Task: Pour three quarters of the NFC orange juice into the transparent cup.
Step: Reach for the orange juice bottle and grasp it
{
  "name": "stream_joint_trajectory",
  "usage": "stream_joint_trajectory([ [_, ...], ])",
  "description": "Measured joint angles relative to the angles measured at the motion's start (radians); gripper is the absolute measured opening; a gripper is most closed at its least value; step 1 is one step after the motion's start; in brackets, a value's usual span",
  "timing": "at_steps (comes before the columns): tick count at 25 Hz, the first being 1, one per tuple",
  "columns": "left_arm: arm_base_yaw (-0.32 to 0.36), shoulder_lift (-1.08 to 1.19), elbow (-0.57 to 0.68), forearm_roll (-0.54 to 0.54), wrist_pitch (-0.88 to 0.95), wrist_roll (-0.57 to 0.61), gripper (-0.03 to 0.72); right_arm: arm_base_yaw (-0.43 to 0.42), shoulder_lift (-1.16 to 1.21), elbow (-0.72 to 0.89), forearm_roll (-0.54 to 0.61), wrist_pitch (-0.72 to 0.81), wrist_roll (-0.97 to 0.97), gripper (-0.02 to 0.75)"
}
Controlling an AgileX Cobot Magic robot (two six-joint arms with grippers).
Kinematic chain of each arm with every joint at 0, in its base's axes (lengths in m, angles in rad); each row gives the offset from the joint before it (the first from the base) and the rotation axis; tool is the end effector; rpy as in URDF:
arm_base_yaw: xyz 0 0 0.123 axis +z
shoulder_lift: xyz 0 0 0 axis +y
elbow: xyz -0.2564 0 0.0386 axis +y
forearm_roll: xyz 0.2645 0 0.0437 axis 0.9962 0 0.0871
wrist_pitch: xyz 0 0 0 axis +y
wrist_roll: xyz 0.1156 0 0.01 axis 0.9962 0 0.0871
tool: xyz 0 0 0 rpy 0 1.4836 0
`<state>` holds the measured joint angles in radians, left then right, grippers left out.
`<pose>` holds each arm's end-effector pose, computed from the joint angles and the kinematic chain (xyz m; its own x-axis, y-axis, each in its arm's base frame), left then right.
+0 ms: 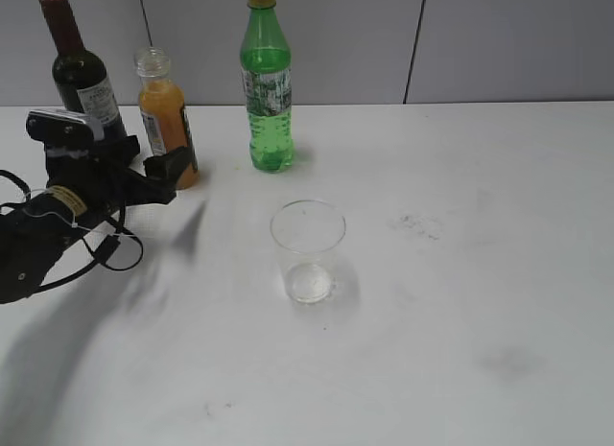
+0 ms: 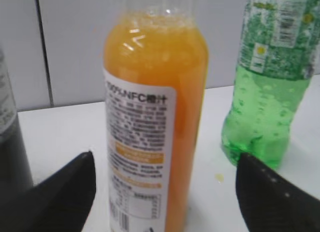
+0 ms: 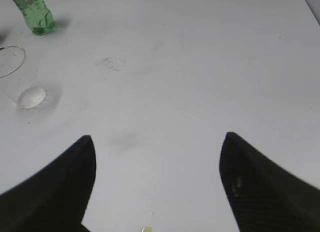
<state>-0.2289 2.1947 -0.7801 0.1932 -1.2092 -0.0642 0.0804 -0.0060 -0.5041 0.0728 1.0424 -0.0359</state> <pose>0.3641 -0.1062 0.0398 -0.1190 0.0327 -0.9924 0.3974 0.9175 -0.0174 0.0566 0.0119 0.2775 -0.4282 -0.0337 -0.9030 -0.1363 0.9903 0.0277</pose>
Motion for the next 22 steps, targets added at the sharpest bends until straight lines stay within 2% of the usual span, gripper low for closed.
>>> stream_joint_trajectory([
  [4, 0.0, 0.032, -0.066, -0.036, 0.013, 0.0, 0.679, 0.0, 0.0, 0.0, 0.0, 0.0, 0.0, 0.591],
  [22, 0.001, 0.171, -0.313, -0.009, 0.118, 0.0, 0.673, 0.0, 0.0, 0.0, 0.0, 0.0, 0.0, 0.591],
])
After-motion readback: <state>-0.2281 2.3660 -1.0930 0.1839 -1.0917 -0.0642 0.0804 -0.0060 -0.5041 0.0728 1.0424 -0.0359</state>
